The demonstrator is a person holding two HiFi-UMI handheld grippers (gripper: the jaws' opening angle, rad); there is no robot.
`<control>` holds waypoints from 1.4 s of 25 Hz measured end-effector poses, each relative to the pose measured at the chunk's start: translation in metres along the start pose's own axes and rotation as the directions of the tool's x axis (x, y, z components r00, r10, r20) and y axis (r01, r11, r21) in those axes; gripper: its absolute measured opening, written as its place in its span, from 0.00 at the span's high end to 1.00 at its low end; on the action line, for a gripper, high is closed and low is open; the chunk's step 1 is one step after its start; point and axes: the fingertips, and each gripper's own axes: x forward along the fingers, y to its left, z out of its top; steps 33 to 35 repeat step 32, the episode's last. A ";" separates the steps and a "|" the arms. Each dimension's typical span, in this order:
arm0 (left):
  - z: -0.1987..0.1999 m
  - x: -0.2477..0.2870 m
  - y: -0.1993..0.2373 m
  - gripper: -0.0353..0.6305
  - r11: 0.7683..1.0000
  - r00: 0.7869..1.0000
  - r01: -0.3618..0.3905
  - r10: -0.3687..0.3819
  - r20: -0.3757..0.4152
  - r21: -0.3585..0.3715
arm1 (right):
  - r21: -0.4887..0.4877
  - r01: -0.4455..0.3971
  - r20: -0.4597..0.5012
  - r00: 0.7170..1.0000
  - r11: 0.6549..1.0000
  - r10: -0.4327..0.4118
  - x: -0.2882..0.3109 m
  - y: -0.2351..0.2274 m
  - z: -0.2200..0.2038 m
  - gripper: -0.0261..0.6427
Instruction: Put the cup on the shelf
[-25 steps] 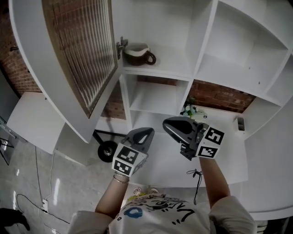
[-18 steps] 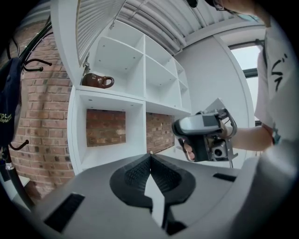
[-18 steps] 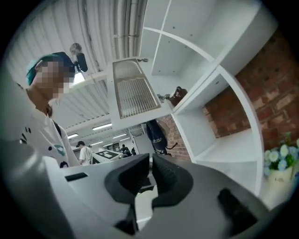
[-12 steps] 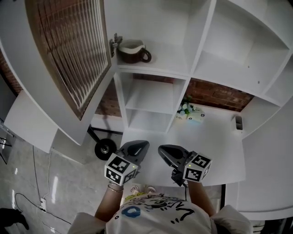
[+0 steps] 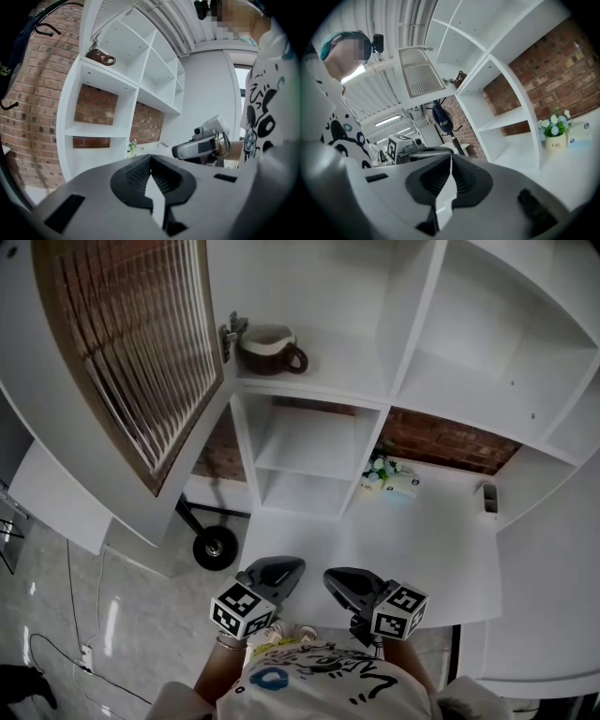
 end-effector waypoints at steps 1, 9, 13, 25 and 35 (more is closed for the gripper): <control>-0.002 0.000 0.000 0.92 1.000 1.000 -0.003 0.003 -0.004 -0.005 | -0.017 -0.003 -0.016 1.000 1.000 0.002 0.000 0.002 -0.003 0.91; -0.013 -0.001 0.004 0.92 0.999 0.999 -0.041 0.040 -0.032 -0.034 | -0.094 0.071 -0.108 0.991 0.993 -0.081 0.007 -0.001 -0.019 0.92; -0.017 -0.002 0.007 0.92 0.998 0.998 -0.048 0.047 -0.041 -0.037 | -0.089 0.074 -0.106 0.991 0.993 -0.083 0.007 -0.002 -0.017 0.92; -0.015 -0.004 0.010 0.92 0.998 0.998 -0.059 0.058 -0.032 -0.038 | -0.084 0.117 -0.109 0.986 0.990 -0.126 0.006 -0.013 -0.018 0.92; -0.018 -0.008 0.014 0.92 0.997 0.997 -0.064 0.063 -0.046 -0.033 | -0.084 0.106 -0.118 0.986 0.991 -0.115 0.012 -0.011 -0.020 0.92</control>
